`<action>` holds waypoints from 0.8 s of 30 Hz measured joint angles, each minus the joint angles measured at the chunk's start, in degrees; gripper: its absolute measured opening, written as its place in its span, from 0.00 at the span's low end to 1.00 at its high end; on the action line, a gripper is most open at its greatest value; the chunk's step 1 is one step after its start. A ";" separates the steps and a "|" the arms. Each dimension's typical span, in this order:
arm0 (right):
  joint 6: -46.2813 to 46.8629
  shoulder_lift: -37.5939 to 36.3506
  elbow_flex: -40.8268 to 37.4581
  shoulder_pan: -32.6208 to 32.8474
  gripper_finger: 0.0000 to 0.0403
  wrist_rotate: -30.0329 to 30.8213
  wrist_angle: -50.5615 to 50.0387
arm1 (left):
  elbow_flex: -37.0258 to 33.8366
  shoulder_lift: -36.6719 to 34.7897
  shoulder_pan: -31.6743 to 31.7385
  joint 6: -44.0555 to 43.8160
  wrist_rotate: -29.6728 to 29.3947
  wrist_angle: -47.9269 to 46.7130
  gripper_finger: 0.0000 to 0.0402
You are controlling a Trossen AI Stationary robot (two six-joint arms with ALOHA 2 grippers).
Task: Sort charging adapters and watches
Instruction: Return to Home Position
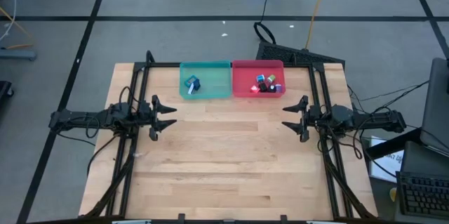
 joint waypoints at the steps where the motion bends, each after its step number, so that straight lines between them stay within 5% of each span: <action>1: 0.00 0.00 0.00 0.00 0.66 0.00 -0.01 | 0.00 -0.01 0.00 0.02 0.00 0.01 0.57; 24: 1.37 0.00 -0.02 0.02 0.66 -0.15 -0.22 | 0.00 -0.01 0.00 0.01 0.00 0.01 0.57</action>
